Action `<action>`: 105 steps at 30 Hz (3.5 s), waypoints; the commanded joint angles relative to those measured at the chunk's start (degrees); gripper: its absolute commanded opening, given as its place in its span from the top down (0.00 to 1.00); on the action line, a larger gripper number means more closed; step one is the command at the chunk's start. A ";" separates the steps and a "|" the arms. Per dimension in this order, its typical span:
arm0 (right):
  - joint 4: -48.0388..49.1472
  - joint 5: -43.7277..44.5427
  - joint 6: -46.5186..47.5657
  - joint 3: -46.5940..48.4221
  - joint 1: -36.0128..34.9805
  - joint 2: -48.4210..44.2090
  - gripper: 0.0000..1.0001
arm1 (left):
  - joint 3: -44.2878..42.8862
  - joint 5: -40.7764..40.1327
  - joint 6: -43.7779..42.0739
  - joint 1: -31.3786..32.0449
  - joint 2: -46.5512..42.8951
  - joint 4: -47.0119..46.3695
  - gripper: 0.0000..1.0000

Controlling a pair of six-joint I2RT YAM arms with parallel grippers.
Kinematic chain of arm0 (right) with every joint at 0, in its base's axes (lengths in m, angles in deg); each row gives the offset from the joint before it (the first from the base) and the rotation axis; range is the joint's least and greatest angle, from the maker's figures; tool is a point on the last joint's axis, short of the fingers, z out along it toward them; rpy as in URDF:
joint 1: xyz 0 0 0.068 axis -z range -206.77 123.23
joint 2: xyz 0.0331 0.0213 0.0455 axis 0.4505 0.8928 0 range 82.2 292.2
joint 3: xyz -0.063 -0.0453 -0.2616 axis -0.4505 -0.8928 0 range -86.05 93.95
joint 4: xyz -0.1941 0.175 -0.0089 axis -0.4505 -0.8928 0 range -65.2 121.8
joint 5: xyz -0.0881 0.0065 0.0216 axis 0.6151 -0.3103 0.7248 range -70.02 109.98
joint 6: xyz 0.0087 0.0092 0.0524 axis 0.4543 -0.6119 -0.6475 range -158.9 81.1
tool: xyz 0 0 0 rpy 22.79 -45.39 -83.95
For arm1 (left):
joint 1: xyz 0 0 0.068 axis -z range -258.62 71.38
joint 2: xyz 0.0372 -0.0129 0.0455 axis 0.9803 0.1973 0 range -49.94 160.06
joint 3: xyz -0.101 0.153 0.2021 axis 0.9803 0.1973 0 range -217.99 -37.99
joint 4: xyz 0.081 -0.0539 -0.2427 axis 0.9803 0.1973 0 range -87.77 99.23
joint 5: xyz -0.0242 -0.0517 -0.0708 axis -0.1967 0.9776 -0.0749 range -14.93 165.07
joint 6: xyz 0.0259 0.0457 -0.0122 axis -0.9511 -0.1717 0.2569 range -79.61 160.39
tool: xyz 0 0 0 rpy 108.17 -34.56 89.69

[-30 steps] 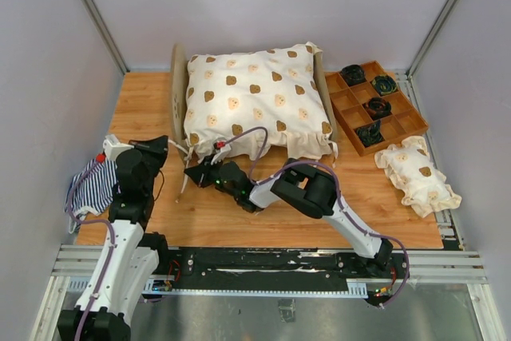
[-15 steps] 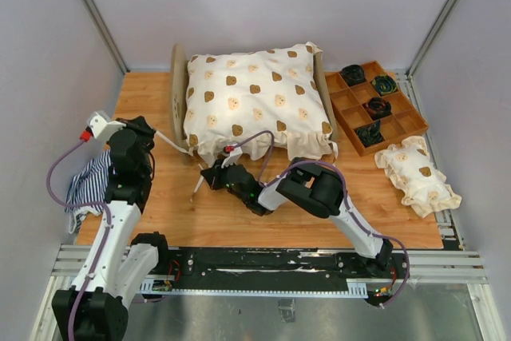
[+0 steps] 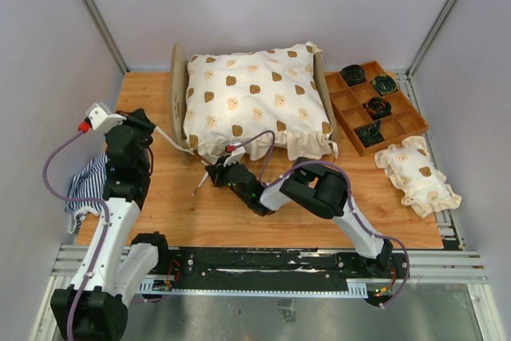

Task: Set up the pet bed

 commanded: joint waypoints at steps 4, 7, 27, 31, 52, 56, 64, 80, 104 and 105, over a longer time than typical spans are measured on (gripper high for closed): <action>-0.52 3.24 -1.20 -3.00 0.24 0.54 1.00 | 1.61 9.89 8.60 -0.53 -9.00 -7.99 1.00; -0.40 2.53 -1.40 -2.79 0.34 0.25 1.00 | 3.75 13.41 6.78 -0.53 -10.49 -9.58 1.00; -8.36 4.11 -10.77 -2.40 1.22 1.88 1.00 | -8.89 5.57 -7.93 -0.53 -1.97 -8.00 1.00; -5.19 1.65 -7.35 -2.80 1.27 0.29 1.00 | -8.69 3.20 -0.97 -0.53 -3.77 5.03 1.00; -44.69 -5.66 16.05 -14.05 1.77 -40.41 0.51 | 8.45 21.69 0.91 -0.53 -19.78 23.48 0.39; -55.82 -1.31 21.17 -11.81 2.95 -47.67 0.51 | 9.15 21.19 -1.80 -0.53 -21.31 26.09 0.39; -64.79 2.13 26.10 -10.72 7.61 -58.59 0.49 | -5.50 11.90 -10.01 -0.53 -15.25 34.19 0.29; -80.47 5.77 28.49 -5.22 21.90 -59.52 0.44 | 3.16 28.12 -6.30 11.97 -5.83 19.19 0.40; -64.57 5.88 20.58 -11.68 22.13 -45.33 0.65 | 3.94 -8.05 -7.49 28.74 21.64 5.06 0.52; -64.60 6.54 20.62 -12.00 22.07 -45.76 0.71 | 3.92 -9.73 -8.01 28.74 22.12 5.31 0.63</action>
